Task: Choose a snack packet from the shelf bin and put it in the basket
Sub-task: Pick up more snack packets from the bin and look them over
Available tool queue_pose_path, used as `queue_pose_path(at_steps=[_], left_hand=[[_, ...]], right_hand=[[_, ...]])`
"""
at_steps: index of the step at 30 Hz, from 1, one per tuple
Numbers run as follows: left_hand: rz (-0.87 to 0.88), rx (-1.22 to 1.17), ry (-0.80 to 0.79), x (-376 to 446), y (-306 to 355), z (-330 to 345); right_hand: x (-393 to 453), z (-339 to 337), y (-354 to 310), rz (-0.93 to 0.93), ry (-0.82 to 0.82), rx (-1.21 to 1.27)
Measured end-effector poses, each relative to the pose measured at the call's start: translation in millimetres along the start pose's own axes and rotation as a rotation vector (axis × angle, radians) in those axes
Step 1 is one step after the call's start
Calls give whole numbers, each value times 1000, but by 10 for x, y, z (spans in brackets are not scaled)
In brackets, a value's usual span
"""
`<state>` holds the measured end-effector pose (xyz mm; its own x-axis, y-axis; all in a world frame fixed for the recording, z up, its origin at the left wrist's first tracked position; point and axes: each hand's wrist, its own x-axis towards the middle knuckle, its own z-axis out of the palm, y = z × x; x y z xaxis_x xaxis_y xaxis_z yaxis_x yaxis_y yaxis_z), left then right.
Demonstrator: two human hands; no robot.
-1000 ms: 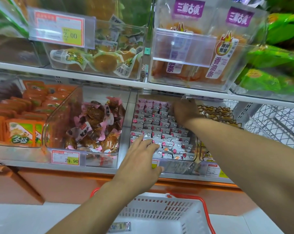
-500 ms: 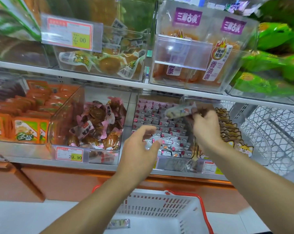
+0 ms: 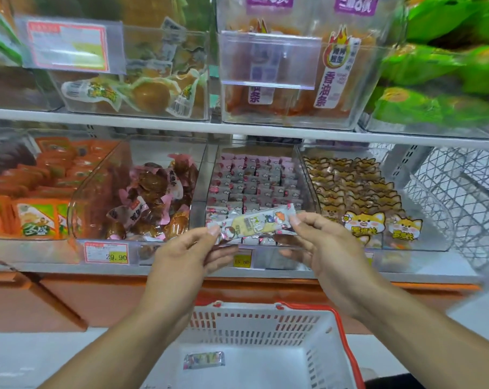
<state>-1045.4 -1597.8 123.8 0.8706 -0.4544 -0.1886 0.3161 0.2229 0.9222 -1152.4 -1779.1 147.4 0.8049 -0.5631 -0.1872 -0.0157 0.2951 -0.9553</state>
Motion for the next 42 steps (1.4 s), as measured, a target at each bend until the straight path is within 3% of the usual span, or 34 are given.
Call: queue_pose_path(at_steps=[8,10,15,20,35,42], left_hand=[[-1,19,44,18,-70,11],[-6,30,46,17,-73,1],[-11,49,29,22,-77,25],[-14,47,-2,9,-67,41],[12,192,-23,-11,-49,11],[135,328,-154,-128,14,17]], right_hand=[[60,-16,73,65,12,100],[41,-48,55,7,-23,-5],[-14,-168,66,-228,-226,-592],[-29,-131,59,-289,-149,-644],[-39,-108,30,-298,-144,-608],[-29,-85,70,5,-141,-159]])
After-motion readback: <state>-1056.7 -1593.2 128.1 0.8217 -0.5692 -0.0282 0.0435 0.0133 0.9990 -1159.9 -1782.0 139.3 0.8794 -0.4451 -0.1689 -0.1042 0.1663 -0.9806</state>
